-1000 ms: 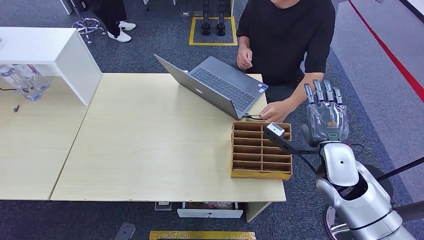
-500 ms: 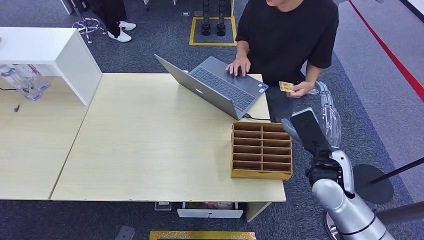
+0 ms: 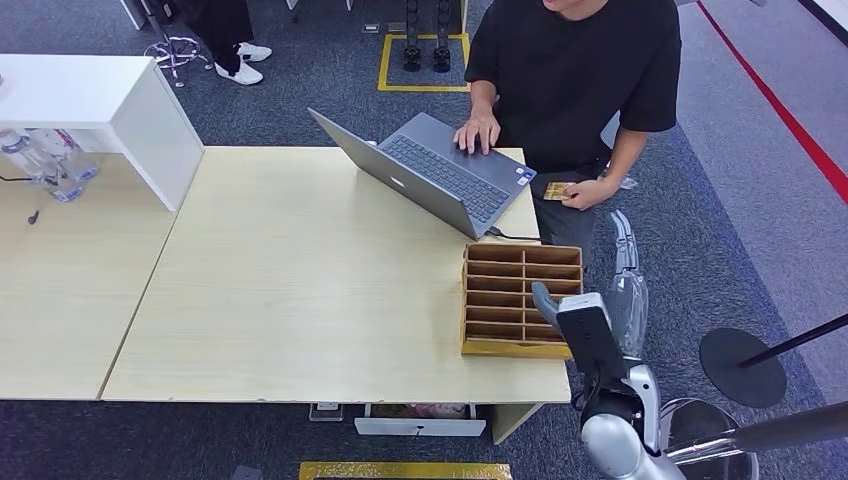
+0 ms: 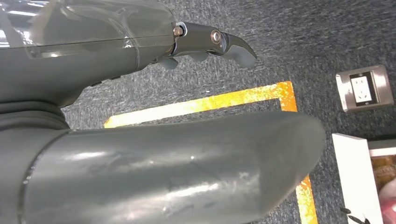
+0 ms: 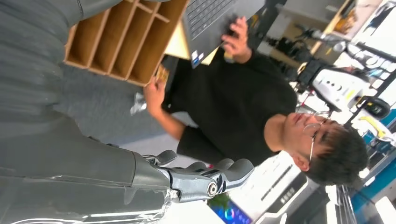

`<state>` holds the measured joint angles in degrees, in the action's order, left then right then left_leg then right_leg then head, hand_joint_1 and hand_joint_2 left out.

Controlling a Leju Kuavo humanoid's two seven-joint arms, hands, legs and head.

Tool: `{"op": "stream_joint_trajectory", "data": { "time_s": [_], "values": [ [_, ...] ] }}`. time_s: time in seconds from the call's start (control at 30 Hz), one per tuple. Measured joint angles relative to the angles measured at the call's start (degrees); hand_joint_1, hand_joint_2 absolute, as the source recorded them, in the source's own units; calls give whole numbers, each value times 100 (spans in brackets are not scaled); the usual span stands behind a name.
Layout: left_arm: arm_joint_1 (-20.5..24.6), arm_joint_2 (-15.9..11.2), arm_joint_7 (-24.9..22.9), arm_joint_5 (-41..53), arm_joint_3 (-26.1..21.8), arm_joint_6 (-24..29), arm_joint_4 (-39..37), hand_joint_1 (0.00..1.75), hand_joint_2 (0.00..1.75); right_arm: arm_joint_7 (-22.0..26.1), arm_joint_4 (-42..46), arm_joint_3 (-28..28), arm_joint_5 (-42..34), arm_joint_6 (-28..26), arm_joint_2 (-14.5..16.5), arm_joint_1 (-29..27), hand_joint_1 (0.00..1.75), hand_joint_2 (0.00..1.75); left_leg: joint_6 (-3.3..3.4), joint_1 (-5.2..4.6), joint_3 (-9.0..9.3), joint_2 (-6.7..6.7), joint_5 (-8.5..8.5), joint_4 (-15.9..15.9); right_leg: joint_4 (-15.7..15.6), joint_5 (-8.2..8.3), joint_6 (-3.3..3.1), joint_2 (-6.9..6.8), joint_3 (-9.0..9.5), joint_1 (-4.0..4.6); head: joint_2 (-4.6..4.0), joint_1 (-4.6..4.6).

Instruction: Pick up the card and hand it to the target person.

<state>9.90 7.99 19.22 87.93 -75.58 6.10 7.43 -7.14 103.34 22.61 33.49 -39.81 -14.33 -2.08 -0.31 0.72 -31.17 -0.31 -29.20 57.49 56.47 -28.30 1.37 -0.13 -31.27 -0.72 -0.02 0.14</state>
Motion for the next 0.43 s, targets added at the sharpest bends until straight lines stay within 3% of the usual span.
{"op": "stream_joint_trajectory", "data": {
  "time_s": [0.2,0.43],
  "values": [
    [-30,-2,2,7,-141,30,0,0,0,-65,-108,-224,547,-2,577,-348,0,175,0,0,0,0,0,0,0,-1,-1,1,0,0,0,0],
    [-32,-3,69,9,-260,66,0,0,0,633,-324,-354,-322,-2,1010,-534,0,175,0,-1,1,1,0,0,0,0,0,2,0,-1,0,-1]
  ]
}}
